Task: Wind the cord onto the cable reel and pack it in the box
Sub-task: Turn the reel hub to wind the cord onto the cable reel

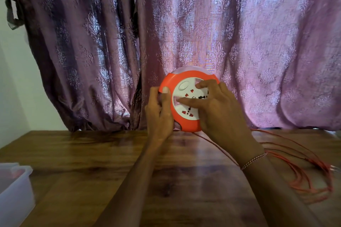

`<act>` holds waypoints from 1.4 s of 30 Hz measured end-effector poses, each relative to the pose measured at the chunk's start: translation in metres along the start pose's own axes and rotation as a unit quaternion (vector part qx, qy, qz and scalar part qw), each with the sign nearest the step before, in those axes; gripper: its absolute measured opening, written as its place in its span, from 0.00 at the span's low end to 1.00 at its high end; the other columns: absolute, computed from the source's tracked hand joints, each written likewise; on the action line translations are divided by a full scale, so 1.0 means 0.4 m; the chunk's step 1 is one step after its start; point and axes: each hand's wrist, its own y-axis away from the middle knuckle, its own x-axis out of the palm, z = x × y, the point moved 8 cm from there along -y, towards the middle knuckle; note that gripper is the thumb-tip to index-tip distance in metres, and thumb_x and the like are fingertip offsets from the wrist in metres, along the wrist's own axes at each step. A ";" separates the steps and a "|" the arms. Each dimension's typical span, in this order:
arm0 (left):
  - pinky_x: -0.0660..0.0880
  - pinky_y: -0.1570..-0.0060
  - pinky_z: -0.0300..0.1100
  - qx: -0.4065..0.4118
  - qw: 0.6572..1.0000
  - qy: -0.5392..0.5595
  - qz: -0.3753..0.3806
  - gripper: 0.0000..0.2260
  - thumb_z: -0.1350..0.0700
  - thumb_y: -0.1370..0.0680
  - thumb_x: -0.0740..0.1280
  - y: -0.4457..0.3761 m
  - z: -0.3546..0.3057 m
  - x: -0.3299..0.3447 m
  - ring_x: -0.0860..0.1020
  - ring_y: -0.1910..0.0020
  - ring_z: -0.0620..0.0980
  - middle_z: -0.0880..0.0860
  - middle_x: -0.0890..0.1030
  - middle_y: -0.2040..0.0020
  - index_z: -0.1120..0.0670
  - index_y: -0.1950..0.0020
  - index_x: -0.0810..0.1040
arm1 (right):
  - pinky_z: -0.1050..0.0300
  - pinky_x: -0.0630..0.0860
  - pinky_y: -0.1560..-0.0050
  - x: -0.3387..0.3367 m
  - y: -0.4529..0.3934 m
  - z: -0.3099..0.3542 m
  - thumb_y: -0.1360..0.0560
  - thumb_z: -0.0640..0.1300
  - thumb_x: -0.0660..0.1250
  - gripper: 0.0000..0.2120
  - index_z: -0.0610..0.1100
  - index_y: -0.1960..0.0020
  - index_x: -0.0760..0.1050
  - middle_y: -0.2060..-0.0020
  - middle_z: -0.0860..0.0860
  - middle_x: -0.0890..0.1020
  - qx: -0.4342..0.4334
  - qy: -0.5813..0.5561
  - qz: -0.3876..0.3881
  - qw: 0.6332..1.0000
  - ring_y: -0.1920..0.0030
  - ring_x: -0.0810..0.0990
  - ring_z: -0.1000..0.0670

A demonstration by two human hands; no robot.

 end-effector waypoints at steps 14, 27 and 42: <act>0.69 0.67 0.25 0.007 1.000 -0.017 -0.005 0.16 0.48 0.16 0.58 0.004 0.002 0.001 0.78 0.63 0.33 0.40 0.81 0.62 0.60 0.50 0.74 | 0.50 0.77 0.59 -0.006 0.004 -0.034 0.25 0.60 0.66 0.22 0.55 0.33 0.75 0.60 0.48 0.80 0.098 -0.034 -0.050 0.993 0.57 0.80 0.44; 0.74 0.66 0.37 0.000 1.000 0.003 -0.027 0.17 0.42 0.18 0.57 0.002 0.008 -0.006 0.77 0.65 0.36 0.38 0.81 0.61 0.55 0.52 0.72 | 0.43 0.73 0.45 0.011 -0.002 0.018 0.30 0.44 0.53 0.26 0.63 0.40 0.79 0.29 0.49 0.70 -0.041 0.015 0.066 0.997 0.38 0.70 0.40; 0.73 0.63 0.44 -0.001 1.000 -0.009 -0.017 0.22 0.39 0.19 0.56 0.010 0.006 0.002 0.77 0.65 0.38 0.41 0.80 0.64 0.57 0.50 0.74 | 0.52 0.77 0.61 -0.011 0.004 -0.033 0.27 0.65 0.64 0.26 0.56 0.32 0.74 0.63 0.51 0.82 0.092 0.000 -0.058 0.994 0.56 0.80 0.45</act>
